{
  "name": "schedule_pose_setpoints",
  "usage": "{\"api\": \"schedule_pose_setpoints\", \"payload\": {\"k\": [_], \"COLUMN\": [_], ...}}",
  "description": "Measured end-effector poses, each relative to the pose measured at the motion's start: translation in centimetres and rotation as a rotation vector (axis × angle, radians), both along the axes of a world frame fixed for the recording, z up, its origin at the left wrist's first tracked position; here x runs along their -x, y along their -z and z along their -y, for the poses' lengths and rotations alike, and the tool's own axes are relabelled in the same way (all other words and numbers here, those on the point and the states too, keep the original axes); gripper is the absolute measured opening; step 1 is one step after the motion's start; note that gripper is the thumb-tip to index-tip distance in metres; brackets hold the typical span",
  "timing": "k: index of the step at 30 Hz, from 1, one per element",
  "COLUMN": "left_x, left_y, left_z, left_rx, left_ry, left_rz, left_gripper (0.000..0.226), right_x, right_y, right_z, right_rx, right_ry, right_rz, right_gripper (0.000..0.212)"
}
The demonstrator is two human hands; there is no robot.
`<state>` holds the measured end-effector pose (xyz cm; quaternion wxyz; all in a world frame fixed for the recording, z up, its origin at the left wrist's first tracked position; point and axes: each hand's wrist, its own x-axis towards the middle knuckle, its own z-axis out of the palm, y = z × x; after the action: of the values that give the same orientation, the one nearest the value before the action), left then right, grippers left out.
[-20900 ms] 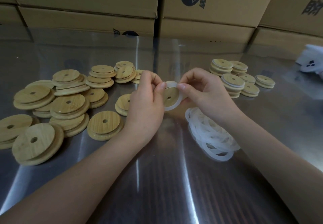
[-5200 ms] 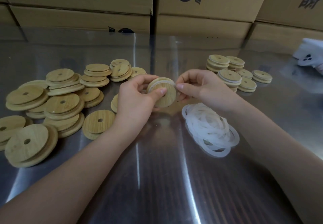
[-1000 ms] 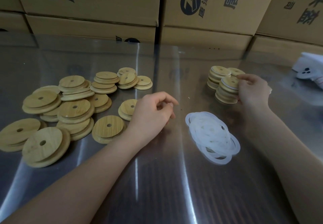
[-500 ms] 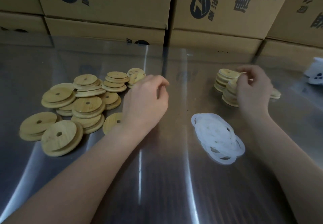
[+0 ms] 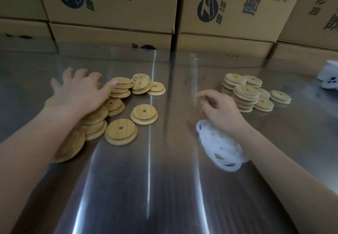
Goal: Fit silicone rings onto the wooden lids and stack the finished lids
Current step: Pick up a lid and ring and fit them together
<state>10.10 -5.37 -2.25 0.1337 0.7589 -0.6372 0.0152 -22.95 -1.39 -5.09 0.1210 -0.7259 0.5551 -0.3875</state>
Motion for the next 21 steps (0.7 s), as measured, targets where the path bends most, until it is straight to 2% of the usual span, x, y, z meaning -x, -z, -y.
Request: {"api": "schedule_pose_setpoints", "payload": {"k": [4,8,18,21], "left_x": [-0.1,0.0,2.3,3.7], "left_y": [1.2,1.5,1.5,1.6], "left_z": [0.5,0.8,0.6,0.3], "left_rx": [-0.065,-0.076,0.059,0.097], "left_ry": [0.036,0.090,0.183,0.213], "left_rz": [-0.089,-0.101,-0.285,-0.325], "left_gripper": [0.082,0.066,0.028,0.025], "right_x": [-0.3,-0.1,-0.2,-0.2], "right_y": [0.1,0.1,0.1,0.1], "right_z": [-0.1,0.1,0.1,0.0], "right_rx": [-0.045,-0.055,-0.063,-0.068], "right_ry": [-0.039,-0.037,-0.047,-0.050], "right_rz": [-0.043,-0.040,-0.040,-0.044], "right_gripper": [0.028,0.029,0.031,0.031]}}
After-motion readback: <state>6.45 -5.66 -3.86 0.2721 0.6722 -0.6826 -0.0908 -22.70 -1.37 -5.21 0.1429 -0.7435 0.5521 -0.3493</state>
